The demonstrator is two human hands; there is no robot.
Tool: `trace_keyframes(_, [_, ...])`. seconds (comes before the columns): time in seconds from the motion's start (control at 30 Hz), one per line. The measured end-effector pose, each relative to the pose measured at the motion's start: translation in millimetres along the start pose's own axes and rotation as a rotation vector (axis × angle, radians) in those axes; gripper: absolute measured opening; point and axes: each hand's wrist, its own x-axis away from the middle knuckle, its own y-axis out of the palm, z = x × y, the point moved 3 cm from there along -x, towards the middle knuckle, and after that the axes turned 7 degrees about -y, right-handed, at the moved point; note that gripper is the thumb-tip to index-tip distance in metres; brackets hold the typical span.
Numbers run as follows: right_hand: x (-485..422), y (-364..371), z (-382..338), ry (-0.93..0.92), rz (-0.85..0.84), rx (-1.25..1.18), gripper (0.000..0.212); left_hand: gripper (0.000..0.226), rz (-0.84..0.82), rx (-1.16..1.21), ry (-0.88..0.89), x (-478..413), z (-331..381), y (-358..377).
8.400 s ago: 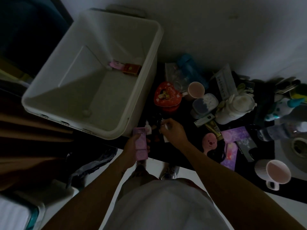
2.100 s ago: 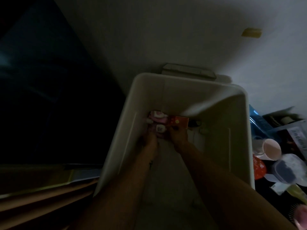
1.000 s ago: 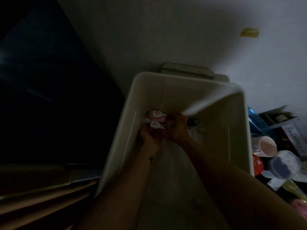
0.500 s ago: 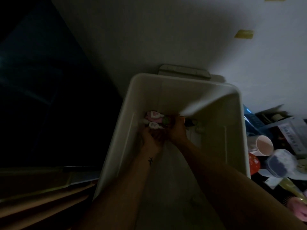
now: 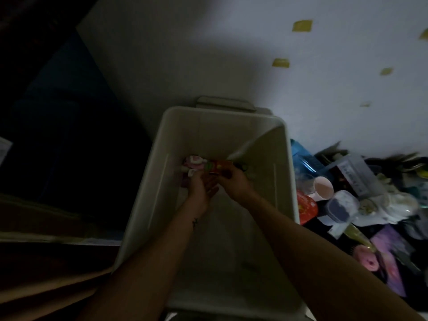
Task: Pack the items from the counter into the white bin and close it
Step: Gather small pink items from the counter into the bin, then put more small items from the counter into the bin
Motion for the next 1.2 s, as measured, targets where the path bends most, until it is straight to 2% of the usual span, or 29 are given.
trace_keyframes(0.1, [20,-10,-11,0.001,-0.052,0.001,0.031,0.024,-0.026,-0.023,0.031,18,-3,11])
trace_keyframes(0.27, [53,-47,-40,-0.131,0.026,-0.076,0.03,0.019,-0.077,-0.041,0.128,51,-3,29])
trace_keyframes(0.4, [84,-86,-56,-0.206,0.05,-0.164,0.03,0.023,-0.089,0.027,0.194,82,-11,47])
trace_keyframes(0.67, [117,-176,-67,-0.296,0.13,-0.472,0.025,0.026,-0.178,0.1,0.362,139,-34,111])
trace_keyframes(0.93, [139,-251,8,-0.136,0.21,-0.458,0.026,0.025,-0.325,0.015,0.406,172,-81,189])
trace_keyframes(1.2, [151,-292,68,-0.094,0.196,-0.489,0.026,0.02,-0.263,-0.055,0.354,158,-145,219])
